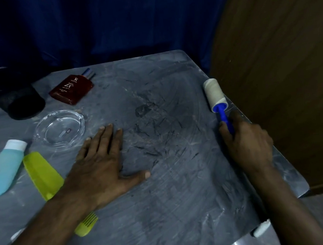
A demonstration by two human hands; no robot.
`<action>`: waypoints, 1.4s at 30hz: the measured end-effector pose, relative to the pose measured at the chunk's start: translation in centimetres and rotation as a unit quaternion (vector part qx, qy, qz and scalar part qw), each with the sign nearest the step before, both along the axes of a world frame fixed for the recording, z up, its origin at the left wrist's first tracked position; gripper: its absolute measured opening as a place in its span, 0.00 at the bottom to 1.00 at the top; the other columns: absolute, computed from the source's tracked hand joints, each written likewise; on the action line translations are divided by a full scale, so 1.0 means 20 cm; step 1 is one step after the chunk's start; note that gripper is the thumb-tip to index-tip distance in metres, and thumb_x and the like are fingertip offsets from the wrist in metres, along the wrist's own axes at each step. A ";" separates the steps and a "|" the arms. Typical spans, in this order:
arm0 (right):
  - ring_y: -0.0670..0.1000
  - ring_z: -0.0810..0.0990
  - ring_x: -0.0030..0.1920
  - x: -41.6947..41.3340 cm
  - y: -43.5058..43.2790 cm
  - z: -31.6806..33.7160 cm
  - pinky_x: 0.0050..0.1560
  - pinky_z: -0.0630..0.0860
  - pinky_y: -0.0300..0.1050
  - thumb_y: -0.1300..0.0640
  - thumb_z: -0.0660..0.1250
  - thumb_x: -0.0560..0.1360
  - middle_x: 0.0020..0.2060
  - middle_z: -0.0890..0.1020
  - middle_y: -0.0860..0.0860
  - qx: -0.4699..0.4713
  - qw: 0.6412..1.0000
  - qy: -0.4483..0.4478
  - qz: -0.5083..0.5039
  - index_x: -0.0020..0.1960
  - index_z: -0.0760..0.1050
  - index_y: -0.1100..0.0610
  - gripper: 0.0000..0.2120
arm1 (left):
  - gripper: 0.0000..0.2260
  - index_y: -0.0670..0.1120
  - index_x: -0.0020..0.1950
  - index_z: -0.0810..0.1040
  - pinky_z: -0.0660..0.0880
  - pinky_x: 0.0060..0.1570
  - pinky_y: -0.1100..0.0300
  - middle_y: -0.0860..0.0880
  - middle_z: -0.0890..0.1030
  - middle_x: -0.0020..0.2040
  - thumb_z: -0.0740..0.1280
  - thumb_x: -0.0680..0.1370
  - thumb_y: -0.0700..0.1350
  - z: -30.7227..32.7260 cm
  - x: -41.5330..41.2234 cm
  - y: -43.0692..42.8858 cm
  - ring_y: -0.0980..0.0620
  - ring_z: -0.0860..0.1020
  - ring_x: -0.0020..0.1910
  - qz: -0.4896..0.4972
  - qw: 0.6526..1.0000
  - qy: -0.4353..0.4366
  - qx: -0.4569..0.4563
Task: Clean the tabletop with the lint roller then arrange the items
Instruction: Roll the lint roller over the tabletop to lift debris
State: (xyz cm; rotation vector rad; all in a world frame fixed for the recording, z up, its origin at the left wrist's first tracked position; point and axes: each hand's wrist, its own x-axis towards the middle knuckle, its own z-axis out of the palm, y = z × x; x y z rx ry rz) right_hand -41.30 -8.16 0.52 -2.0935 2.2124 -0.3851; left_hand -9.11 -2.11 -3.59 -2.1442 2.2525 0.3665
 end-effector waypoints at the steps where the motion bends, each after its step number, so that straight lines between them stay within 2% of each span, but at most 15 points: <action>1: 0.52 0.78 0.34 -0.01 0.00 0.00 0.38 0.80 0.54 0.43 0.56 0.83 0.35 0.76 0.51 -0.001 1.000 0.006 -0.006 0.71 0.70 0.55 0.22 | 0.64 0.52 0.86 0.34 0.37 0.83 0.50 0.49 0.35 0.87 0.33 0.58 0.88 0.00 0.00 0.00 0.50 0.36 0.86 0.000 1.000 0.000 0.000; 6: 0.52 0.77 0.34 -0.06 -0.01 -0.01 0.37 0.77 0.50 0.43 0.58 0.84 0.35 0.74 0.49 -0.007 0.999 0.012 -0.033 0.70 0.70 0.54 0.20 | 0.64 0.52 0.85 0.33 0.36 0.83 0.50 0.49 0.33 0.86 0.34 0.58 0.89 0.01 0.00 0.00 0.50 0.35 0.85 -0.004 1.000 -0.001 0.006; 10: 0.48 0.74 0.32 -0.05 -0.01 -0.01 0.32 0.66 0.42 0.44 0.58 0.84 0.34 0.73 0.48 -0.007 0.999 0.019 -0.034 0.68 0.70 0.54 0.19 | 0.64 0.52 0.85 0.33 0.36 0.83 0.50 0.49 0.34 0.86 0.34 0.59 0.89 0.01 0.00 0.00 0.50 0.35 0.85 -0.004 1.000 0.012 0.006; 11: 0.49 0.75 0.33 -0.04 -0.01 -0.01 0.32 0.68 0.43 0.43 0.58 0.84 0.35 0.74 0.48 -0.007 0.999 0.020 -0.030 0.67 0.70 0.54 0.18 | 0.64 0.52 0.85 0.33 0.36 0.83 0.50 0.49 0.34 0.86 0.34 0.58 0.89 0.01 0.00 0.00 0.50 0.35 0.85 -0.004 1.000 0.011 0.009; 13: 0.52 0.77 0.35 -0.01 -0.02 -0.01 0.37 0.78 0.52 0.42 0.57 0.83 0.36 0.76 0.50 -0.008 1.000 0.013 -0.015 0.64 0.72 0.54 0.19 | 0.64 0.52 0.85 0.32 0.36 0.83 0.50 0.49 0.32 0.86 0.32 0.57 0.88 0.02 0.00 0.00 0.51 0.34 0.85 -0.004 1.000 0.005 0.017; 14: 0.53 0.78 0.35 0.01 -0.02 -0.01 0.39 0.80 0.54 0.42 0.56 0.82 0.36 0.76 0.50 -0.008 1.000 0.013 -0.005 0.63 0.72 0.54 0.19 | 0.64 0.52 0.85 0.31 0.35 0.83 0.50 0.49 0.32 0.86 0.32 0.57 0.88 0.02 0.00 0.00 0.51 0.34 0.85 -0.003 1.000 0.002 0.020; 18: 0.48 0.75 0.33 0.09 -0.02 -0.02 0.32 0.69 0.44 0.41 0.55 0.83 0.35 0.74 0.47 -0.004 0.999 0.036 0.025 0.66 0.71 0.52 0.19 | 0.64 0.52 0.85 0.31 0.35 0.83 0.50 0.49 0.32 0.86 0.35 0.58 0.88 0.02 -0.01 0.00 0.50 0.34 0.85 0.000 1.000 0.002 0.018; 25: 0.49 0.77 0.33 0.26 -0.01 -0.03 0.37 0.80 0.51 0.42 0.55 0.84 0.34 0.75 0.48 0.025 0.996 0.024 0.083 0.71 0.67 0.50 0.20 | 0.60 0.51 0.85 0.32 0.35 0.83 0.50 0.49 0.32 0.85 0.44 0.63 0.85 0.04 -0.01 0.01 0.51 0.33 0.85 0.002 1.000 0.012 0.020; 28: 0.50 0.79 0.34 0.34 0.01 -0.04 0.39 0.82 0.54 0.41 0.55 0.84 0.34 0.75 0.47 0.021 0.994 0.030 0.104 0.71 0.67 0.50 0.20 | 0.61 0.51 0.85 0.32 0.36 0.83 0.48 0.49 0.32 0.86 0.44 0.63 0.85 0.03 -0.02 0.01 0.51 0.33 0.85 0.003 1.000 0.016 0.020; 33: 0.49 0.78 0.33 0.48 0.03 -0.07 0.39 0.81 0.50 0.40 0.55 0.84 0.33 0.73 0.45 -0.014 0.988 0.041 0.146 0.72 0.67 0.49 0.21 | 0.60 0.49 0.85 0.33 0.34 0.83 0.48 0.48 0.32 0.85 0.51 0.68 0.85 0.02 -0.01 0.00 0.50 0.32 0.84 -0.001 1.000 0.018 0.017; 36: 0.49 0.74 0.32 0.56 0.07 -0.07 0.36 0.74 0.45 0.42 0.57 0.84 0.33 0.72 0.44 -0.028 0.984 0.034 0.171 0.72 0.69 0.50 0.20 | 0.59 0.50 0.85 0.32 0.34 0.83 0.47 0.47 0.31 0.85 0.53 0.69 0.84 0.02 -0.01 0.00 0.50 0.32 0.84 -0.003 1.000 0.020 0.017; 38: 0.51 0.75 0.31 0.60 0.09 -0.07 0.34 0.72 0.45 0.43 0.58 0.84 0.33 0.76 0.46 -0.036 0.981 0.030 0.187 0.70 0.71 0.50 0.19 | 0.59 0.50 0.85 0.33 0.33 0.82 0.47 0.47 0.31 0.85 0.53 0.69 0.84 0.01 -0.01 0.00 0.49 0.32 0.84 -0.002 1.000 0.027 0.014; 40: 0.55 0.81 0.33 0.64 0.11 -0.07 0.36 0.78 0.48 0.42 0.58 0.83 0.35 0.82 0.50 -0.035 0.979 0.019 0.200 0.70 0.72 0.50 0.20 | 0.59 0.50 0.86 0.33 0.33 0.82 0.46 0.47 0.31 0.85 0.53 0.69 0.84 0.00 -0.01 0.00 0.49 0.32 0.84 -0.002 0.999 0.030 0.011; 42: 0.57 0.83 0.35 0.67 0.12 -0.08 0.38 0.81 0.53 0.41 0.56 0.83 0.37 0.84 0.52 -0.045 0.975 0.015 0.217 0.70 0.71 0.51 0.22 | 0.59 0.50 0.86 0.34 0.35 0.83 0.45 0.46 0.32 0.86 0.52 0.68 0.84 0.00 -0.01 0.00 0.48 0.32 0.85 -0.002 0.999 0.033 0.011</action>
